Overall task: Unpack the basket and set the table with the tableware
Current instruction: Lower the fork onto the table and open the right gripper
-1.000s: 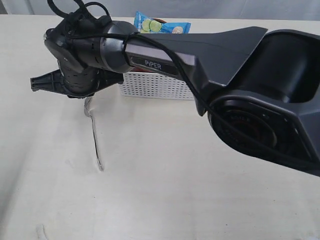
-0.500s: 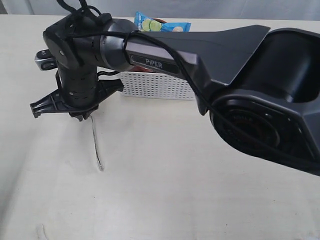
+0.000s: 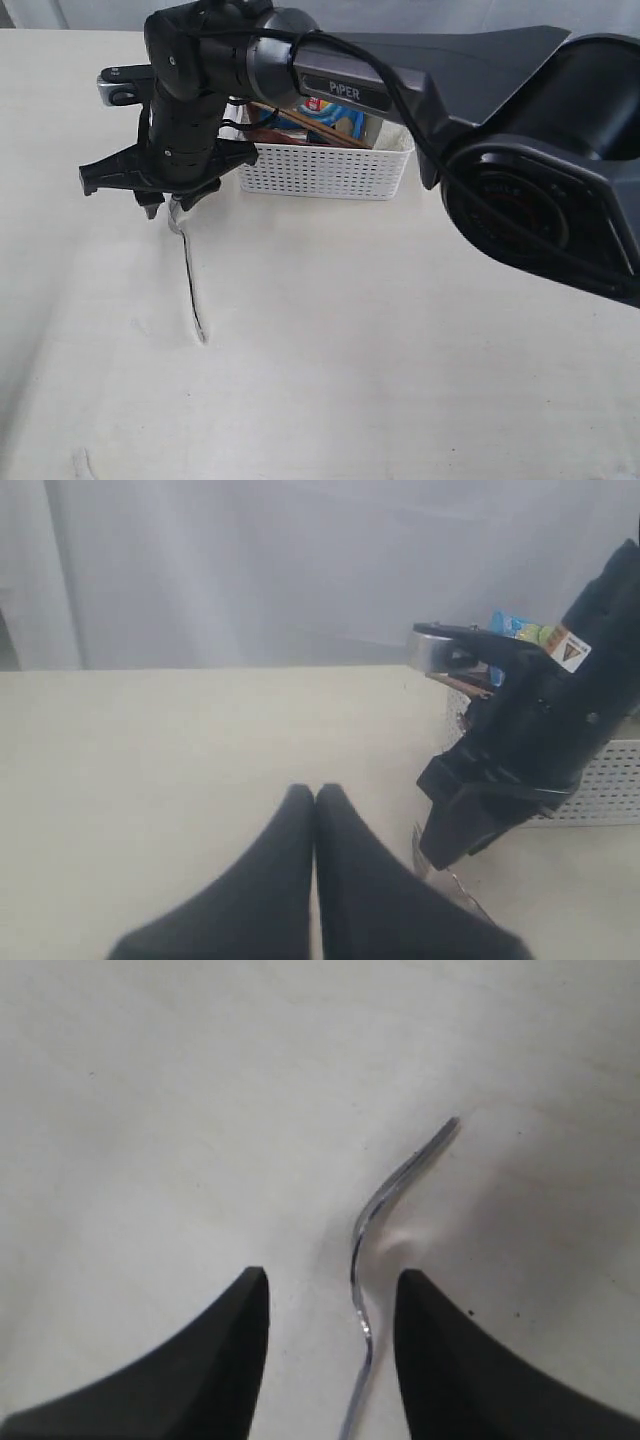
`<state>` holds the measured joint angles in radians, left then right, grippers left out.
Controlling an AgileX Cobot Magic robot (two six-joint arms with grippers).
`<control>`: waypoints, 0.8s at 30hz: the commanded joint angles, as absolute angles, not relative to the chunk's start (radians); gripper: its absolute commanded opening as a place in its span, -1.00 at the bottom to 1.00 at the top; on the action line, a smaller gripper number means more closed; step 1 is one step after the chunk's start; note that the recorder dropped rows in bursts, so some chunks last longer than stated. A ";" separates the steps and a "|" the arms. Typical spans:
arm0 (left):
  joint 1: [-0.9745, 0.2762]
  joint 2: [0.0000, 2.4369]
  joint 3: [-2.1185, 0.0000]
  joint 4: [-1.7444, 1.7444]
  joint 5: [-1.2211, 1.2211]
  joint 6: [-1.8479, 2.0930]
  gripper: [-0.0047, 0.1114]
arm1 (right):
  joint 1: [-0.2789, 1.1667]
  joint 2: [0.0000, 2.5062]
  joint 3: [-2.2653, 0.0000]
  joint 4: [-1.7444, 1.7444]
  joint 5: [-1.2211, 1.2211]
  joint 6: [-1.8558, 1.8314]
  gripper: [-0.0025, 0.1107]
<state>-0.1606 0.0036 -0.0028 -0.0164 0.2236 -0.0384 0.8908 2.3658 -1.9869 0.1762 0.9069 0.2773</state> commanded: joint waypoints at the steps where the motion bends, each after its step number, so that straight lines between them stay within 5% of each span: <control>1: -0.162 0.000 0.000 -0.019 0.213 -0.038 -0.92 | 0.889 2.382 -1.988 0.184 0.896 0.258 -0.34; 7: -0.162 0.000 0.000 -0.019 0.213 -0.038 -0.92 | 0.889 2.403 -1.988 0.200 0.896 0.214 -0.65; 14: -0.162 0.000 0.000 -0.019 0.213 -0.038 -0.92 | 0.889 2.409 -1.988 0.205 0.887 0.206 -0.69; 17: -0.162 0.000 0.000 -0.019 0.213 -0.038 -0.92 | 0.889 2.409 -1.988 0.205 0.889 0.176 -0.97; 24: -0.162 0.000 0.000 -0.019 0.213 -0.038 -0.92 | 0.889 2.409 -1.988 0.200 0.891 0.171 -0.96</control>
<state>-0.1606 0.0036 -0.0028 -0.0164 0.2236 -0.0384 0.8908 2.4117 -1.9869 0.2059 0.8916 0.1821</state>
